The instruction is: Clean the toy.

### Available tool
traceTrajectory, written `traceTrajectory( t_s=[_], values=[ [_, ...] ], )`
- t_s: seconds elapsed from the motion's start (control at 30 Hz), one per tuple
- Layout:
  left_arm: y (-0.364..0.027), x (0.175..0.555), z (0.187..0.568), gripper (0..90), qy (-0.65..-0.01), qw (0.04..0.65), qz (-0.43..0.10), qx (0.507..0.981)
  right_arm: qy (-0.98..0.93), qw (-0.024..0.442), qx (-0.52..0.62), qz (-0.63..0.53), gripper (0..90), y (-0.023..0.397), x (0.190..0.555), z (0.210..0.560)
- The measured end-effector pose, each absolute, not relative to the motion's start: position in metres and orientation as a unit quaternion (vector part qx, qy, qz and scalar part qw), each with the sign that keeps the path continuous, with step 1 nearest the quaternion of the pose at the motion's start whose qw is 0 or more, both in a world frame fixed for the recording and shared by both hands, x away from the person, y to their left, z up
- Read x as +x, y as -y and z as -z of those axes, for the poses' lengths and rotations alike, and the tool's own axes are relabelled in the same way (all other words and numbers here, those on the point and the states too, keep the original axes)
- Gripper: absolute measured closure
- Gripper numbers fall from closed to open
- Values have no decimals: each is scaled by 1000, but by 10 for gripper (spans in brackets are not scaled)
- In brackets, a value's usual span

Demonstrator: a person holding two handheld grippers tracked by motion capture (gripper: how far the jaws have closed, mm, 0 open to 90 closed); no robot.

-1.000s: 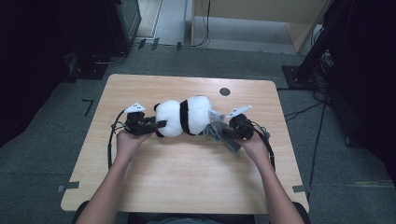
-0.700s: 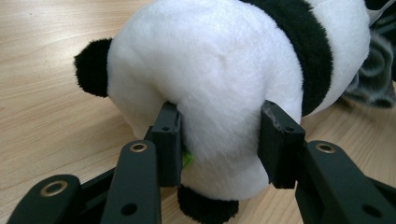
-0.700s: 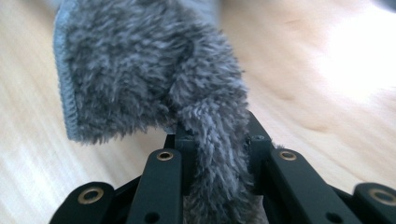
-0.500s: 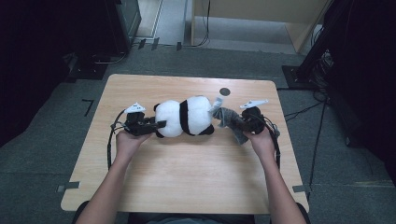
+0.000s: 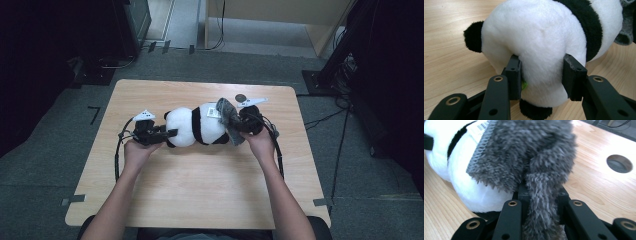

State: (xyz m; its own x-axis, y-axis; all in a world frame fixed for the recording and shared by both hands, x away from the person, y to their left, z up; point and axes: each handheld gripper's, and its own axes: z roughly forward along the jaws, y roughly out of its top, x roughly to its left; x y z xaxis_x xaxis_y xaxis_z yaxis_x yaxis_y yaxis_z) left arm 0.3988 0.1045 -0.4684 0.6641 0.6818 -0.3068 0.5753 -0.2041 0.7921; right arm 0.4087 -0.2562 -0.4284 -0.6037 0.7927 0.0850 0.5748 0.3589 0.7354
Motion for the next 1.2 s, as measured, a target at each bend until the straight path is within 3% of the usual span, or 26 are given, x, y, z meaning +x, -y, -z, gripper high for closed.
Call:
traceTrajectory(
  t_s=[1.2],
  values=[
    [-104,399,470,553,-409,484,-62,771,-833,98,435,-326,748,258,409,491]
  ],
)
